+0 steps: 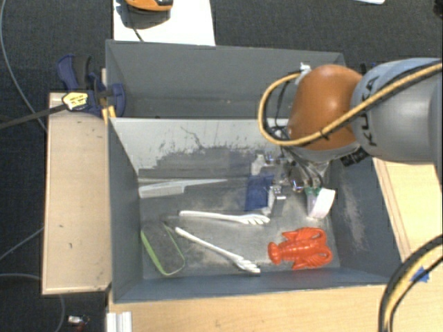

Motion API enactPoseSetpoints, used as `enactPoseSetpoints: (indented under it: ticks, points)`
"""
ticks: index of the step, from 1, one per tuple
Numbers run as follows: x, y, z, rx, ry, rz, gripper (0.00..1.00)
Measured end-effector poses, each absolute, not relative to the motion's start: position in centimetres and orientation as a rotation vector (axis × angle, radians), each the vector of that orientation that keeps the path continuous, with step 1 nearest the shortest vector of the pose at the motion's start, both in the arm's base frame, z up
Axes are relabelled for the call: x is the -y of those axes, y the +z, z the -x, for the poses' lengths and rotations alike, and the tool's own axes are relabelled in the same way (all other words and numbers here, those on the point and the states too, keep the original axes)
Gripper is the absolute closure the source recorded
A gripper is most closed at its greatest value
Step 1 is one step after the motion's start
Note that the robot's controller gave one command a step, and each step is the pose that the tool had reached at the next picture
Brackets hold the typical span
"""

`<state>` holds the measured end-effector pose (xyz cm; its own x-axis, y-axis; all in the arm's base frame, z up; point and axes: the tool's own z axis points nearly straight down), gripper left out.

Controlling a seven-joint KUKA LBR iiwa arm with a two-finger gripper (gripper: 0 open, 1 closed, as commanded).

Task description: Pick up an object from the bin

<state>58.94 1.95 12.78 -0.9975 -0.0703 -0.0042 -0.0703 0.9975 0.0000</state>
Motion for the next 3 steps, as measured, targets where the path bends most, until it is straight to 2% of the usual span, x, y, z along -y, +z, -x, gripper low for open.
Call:
enactPoseSetpoints:
  ticks: [1, 3]
  points:
    - [2.75, 10.26, -59.01, -3.109, 0.000, 0.452, 1.00]
    - [2.60, 10.26, -59.01, -3.110, 0.003, 0.448, 1.00]
